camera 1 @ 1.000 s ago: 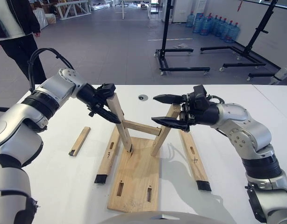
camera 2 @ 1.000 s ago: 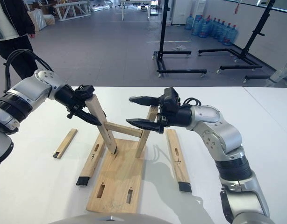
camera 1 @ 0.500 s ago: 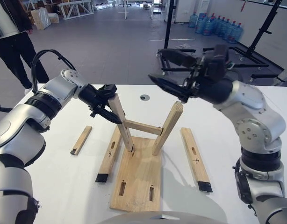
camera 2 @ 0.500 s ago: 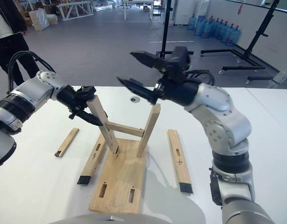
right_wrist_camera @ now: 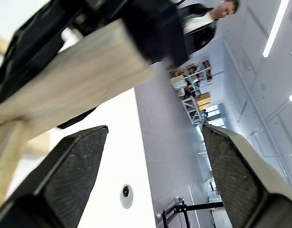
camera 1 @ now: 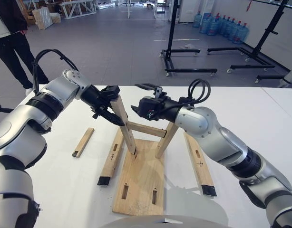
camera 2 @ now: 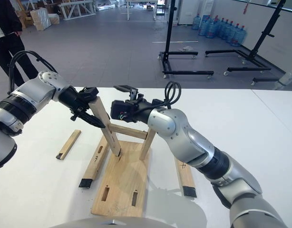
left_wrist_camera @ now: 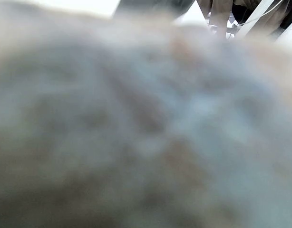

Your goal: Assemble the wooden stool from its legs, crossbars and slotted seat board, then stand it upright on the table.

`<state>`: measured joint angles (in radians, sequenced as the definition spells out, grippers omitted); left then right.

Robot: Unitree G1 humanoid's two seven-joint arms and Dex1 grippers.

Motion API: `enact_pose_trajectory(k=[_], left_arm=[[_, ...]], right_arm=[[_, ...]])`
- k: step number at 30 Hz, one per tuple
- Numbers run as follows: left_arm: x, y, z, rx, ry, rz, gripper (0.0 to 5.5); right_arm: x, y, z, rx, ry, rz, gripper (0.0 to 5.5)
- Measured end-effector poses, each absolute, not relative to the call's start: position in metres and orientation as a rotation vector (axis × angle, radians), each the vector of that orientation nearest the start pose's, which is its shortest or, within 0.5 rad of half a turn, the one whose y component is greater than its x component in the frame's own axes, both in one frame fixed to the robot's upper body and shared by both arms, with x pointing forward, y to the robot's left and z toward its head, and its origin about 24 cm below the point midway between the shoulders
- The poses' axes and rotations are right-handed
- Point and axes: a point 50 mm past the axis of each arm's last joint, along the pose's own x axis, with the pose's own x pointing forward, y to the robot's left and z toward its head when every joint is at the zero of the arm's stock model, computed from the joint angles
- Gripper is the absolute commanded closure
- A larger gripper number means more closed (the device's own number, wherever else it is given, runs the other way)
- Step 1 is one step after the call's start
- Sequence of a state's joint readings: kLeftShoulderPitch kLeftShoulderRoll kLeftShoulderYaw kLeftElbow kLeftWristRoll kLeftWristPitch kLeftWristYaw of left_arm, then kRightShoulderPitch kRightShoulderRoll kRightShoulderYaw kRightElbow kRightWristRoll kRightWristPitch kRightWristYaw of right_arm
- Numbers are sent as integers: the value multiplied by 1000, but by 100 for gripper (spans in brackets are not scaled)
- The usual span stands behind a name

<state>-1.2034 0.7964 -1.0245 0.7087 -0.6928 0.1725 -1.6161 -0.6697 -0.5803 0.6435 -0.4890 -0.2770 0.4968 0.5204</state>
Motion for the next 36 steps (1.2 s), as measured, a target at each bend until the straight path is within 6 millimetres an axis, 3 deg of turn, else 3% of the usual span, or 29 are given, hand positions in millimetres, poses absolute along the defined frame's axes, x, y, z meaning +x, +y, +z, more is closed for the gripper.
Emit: enact_pose_trajectory(k=[3, 12, 17, 19, 21, 23, 25, 28, 30, 32, 33, 36], left_arm=[[341, 164, 177, 473, 661, -1730, 349], [341, 163, 174, 487, 689, -1734, 349], [341, 163, 175, 490, 690, -1734, 349], [342, 163, 175, 491, 686, -1732, 349], [342, 162, 176, 492, 681, -1734, 349], [342, 162, 175, 491, 678, -1736, 349], [342, 162, 175, 486, 674, -1735, 349], [342, 164, 177, 486, 662, -1728, 349], [341, 165, 175, 479, 661, -1730, 349], [342, 162, 174, 477, 658, -1737, 349], [342, 162, 174, 479, 660, -1736, 349], [342, 164, 173, 480, 669, -1728, 349]], right_arm=[[255, -48, 166, -1193, -260, 973, 190], [256, -45, 158, -1260, -232, 1055, 190], [267, -50, 161, -1080, -259, 1047, 190], [272, -57, 184, -916, -329, 1000, 190], [275, -72, 234, -754, -493, 901, 190], [275, -90, 266, -590, -563, 861, 190], [278, -116, 281, -414, -553, 833, 190], [276, -148, 288, -144, -501, 902, 190], [274, -181, 277, 78, -437, 1005, 190], [272, -226, 244, 262, -305, 1030, 190], [269, -251, 217, 361, -188, 1016, 190], [260, -268, 183, 555, -11, 1097, 190]])
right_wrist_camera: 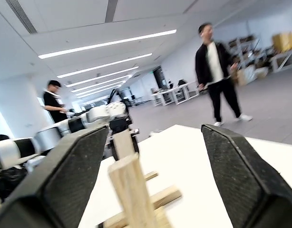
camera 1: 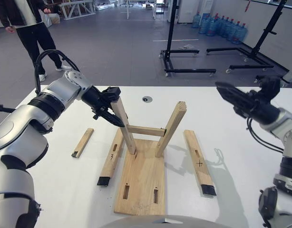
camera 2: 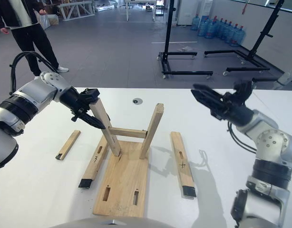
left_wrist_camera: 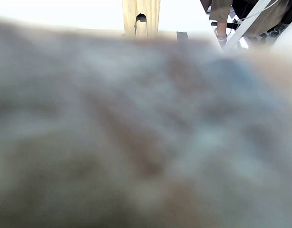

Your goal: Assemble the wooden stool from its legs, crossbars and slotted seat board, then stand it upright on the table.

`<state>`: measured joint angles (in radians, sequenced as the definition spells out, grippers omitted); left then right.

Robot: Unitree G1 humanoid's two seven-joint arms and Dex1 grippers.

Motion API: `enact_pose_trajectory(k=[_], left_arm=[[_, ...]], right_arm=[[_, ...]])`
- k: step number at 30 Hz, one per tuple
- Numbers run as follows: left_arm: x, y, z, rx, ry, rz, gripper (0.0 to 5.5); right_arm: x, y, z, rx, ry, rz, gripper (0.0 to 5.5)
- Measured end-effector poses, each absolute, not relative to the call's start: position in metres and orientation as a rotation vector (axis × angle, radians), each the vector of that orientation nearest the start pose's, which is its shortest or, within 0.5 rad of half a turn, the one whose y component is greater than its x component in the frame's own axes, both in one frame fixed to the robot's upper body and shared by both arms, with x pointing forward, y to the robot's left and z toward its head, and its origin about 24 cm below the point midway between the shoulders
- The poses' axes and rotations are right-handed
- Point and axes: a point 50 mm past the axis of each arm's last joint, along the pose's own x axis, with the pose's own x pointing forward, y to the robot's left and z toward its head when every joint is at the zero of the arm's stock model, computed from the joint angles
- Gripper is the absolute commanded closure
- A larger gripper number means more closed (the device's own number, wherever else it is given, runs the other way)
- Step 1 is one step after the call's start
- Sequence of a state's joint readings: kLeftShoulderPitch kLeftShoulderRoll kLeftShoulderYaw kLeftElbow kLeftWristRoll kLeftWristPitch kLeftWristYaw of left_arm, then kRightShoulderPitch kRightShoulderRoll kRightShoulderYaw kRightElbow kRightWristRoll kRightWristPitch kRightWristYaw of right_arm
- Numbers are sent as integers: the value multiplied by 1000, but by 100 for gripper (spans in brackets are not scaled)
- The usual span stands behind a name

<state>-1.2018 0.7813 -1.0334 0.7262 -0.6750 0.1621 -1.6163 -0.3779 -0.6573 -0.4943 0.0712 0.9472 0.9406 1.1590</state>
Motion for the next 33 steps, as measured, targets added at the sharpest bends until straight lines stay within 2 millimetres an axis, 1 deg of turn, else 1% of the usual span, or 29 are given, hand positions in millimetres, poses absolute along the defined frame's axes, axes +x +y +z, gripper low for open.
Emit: enact_pose_trajectory(k=[2, 4, 6, 8, 12, 16, 19, 23, 26, 33], left_arm=[[342, 163, 173, 482, 666, -1731, 349], [343, 161, 173, 487, 663, -1735, 349], [343, 160, 173, 493, 662, -1736, 349], [344, 158, 174, 501, 663, -1741, 349], [344, 156, 174, 520, 668, -1748, 349], [345, 152, 177, 558, 679, -1760, 349], [345, 151, 179, 583, 691, -1761, 349], [345, 153, 182, 613, 697, -1759, 349], [345, 155, 183, 610, 704, -1753, 349], [347, 161, 182, 585, 709, -1720, 349]], right_arm=[[259, -257, 172, 573, 75, 1176, 190], [258, -238, 154, 556, 166, 1254, 190], [259, -224, 146, 495, 187, 1294, 190], [262, -200, 135, 425, 182, 1337, 190], [268, -173, 125, 340, 127, 1349, 190], [276, -148, 128, 304, 63, 1378, 190], [278, -139, 133, 278, 32, 1403, 190], [279, -130, 137, 172, 31, 1468, 190], [280, -127, 138, 111, 29, 1492, 190], [293, -122, 138, 79, 14, 1456, 190]])
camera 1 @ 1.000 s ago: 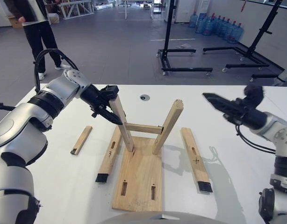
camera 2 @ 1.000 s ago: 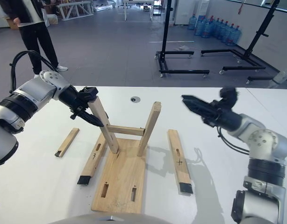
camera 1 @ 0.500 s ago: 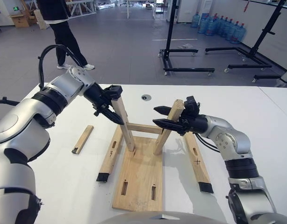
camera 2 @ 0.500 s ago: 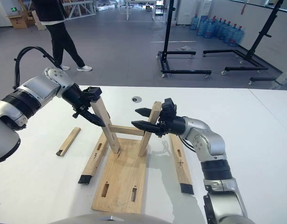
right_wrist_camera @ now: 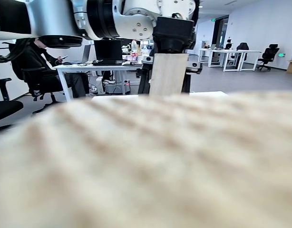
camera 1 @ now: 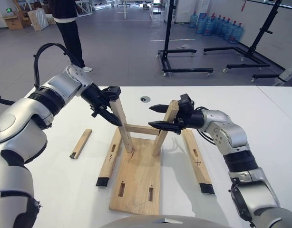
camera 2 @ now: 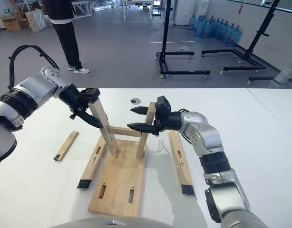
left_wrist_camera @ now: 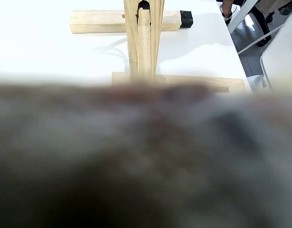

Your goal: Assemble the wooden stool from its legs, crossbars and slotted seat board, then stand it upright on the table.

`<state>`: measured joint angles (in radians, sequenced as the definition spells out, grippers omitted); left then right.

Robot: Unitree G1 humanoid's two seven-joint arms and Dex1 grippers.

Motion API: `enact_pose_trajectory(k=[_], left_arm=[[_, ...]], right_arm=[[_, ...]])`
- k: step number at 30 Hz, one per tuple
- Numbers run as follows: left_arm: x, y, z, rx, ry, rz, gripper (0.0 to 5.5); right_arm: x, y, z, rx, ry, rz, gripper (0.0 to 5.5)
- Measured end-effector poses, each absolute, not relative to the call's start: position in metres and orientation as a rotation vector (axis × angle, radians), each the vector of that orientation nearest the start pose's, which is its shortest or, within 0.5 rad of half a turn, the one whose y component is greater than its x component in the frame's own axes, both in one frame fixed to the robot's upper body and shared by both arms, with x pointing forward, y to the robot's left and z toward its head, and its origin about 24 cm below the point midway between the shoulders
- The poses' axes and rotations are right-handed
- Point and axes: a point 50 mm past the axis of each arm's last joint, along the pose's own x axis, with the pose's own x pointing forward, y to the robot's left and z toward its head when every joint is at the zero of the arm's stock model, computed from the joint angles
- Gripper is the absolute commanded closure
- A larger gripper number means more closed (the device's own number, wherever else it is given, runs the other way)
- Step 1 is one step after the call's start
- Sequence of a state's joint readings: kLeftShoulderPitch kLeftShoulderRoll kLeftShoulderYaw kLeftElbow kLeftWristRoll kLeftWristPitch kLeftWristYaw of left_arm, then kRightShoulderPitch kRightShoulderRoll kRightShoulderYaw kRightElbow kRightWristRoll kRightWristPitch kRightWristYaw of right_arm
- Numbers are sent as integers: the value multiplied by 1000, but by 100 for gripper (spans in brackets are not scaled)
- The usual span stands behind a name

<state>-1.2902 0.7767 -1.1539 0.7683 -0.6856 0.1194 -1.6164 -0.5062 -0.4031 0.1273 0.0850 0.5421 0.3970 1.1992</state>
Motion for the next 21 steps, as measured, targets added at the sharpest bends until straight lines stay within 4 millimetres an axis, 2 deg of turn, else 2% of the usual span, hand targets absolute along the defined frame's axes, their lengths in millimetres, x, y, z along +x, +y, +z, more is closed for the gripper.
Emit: enact_pose_trajectory(k=[6, 9, 11, 15, 19, 20, 21], left_arm=[[345, 169, 178, 524, 652, -1702, 349], [342, 171, 179, 513, 613, -1711, 349], [340, 168, 182, 515, 582, -1725, 349], [339, 168, 185, 516, 572, -1723, 349], [340, 168, 187, 523, 577, -1705, 349], [341, 168, 187, 522, 577, -1699, 312], [341, 169, 187, 522, 578, -1694, 301]], right_arm=[[298, -116, 143, 53, -9, 1421, 190], [294, -118, 147, 76, -26, 1428, 190], [288, -126, 148, 108, -27, 1424, 190], [285, -160, 138, 57, 59, 1309, 190], [283, -175, 136, 51, 64, 1255, 190], [283, -178, 137, 63, 56, 1245, 190], [283, -180, 139, 65, 44, 1235, 190]])
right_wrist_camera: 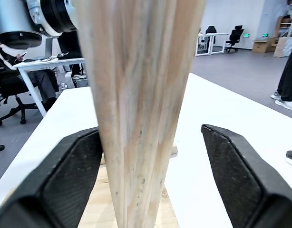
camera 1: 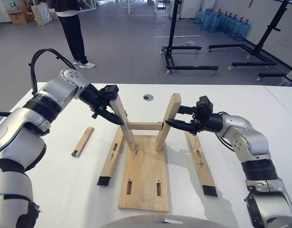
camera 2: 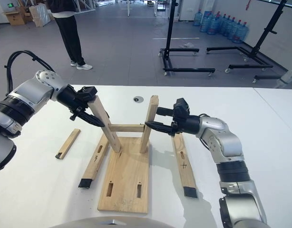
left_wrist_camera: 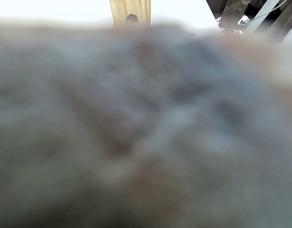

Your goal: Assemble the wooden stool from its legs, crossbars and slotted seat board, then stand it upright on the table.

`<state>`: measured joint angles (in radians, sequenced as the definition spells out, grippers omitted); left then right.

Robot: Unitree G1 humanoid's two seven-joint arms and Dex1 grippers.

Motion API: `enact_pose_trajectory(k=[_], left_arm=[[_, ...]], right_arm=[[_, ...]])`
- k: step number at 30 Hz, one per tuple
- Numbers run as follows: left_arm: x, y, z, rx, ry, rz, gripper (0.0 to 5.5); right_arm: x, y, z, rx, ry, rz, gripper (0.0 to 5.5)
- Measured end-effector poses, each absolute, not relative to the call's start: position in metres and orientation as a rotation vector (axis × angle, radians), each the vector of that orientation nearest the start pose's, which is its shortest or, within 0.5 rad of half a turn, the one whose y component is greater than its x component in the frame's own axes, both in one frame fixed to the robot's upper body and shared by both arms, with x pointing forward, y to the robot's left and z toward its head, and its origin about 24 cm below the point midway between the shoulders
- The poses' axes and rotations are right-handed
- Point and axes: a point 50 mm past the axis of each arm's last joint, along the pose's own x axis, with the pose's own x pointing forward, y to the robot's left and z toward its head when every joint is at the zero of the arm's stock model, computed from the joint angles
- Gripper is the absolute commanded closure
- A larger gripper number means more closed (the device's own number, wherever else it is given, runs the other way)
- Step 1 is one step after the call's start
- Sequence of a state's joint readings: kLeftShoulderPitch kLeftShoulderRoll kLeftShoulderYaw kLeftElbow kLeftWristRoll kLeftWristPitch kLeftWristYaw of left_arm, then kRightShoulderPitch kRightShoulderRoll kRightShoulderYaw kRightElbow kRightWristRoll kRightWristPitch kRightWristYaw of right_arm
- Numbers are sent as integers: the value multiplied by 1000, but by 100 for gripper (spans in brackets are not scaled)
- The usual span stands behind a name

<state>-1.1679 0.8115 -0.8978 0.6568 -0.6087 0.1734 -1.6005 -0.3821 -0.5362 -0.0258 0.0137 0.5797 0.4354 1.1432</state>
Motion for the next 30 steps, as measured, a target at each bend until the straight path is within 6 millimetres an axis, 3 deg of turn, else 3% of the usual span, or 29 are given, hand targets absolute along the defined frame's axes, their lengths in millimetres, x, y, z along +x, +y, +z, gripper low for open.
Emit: enact_pose_trajectory(k=[4, 10, 14, 17, 21, 23, 25, 28, 30], left_arm=[[343, 170, 190, 536, 593, -1681, 241], [349, 168, 210, 551, 541, -1649, 156], [348, 177, 222, 548, 502, -1621, 152], [343, 196, 240, 571, 465, -1564, 152], [319, 245, 247, 528, 420, -1453, 152], [303, 290, 226, 511, 466, -1251, 152], [290, 310, 195, 497, 509, -1108, 152], [265, 322, 132, 407, 562, -864, 152], [243, 314, 82, 292, 594, -680, 152]], right_arm=[[284, -186, 145, 46, 26, 1180, 190], [283, -186, 146, 50, 9, 1158, 190], [280, -194, 153, 54, -24, 1132, 190], [277, -202, 157, 73, -29, 1113, 190], [270, -212, 175, 122, -124, 1068, 190], [263, -224, 187, 146, -204, 988, 190], [258, -229, 193, 228, -265, 936, 190], [246, -240, 200, 358, -349, 865, 190], [241, -250, 202, 412, -376, 790, 190]])
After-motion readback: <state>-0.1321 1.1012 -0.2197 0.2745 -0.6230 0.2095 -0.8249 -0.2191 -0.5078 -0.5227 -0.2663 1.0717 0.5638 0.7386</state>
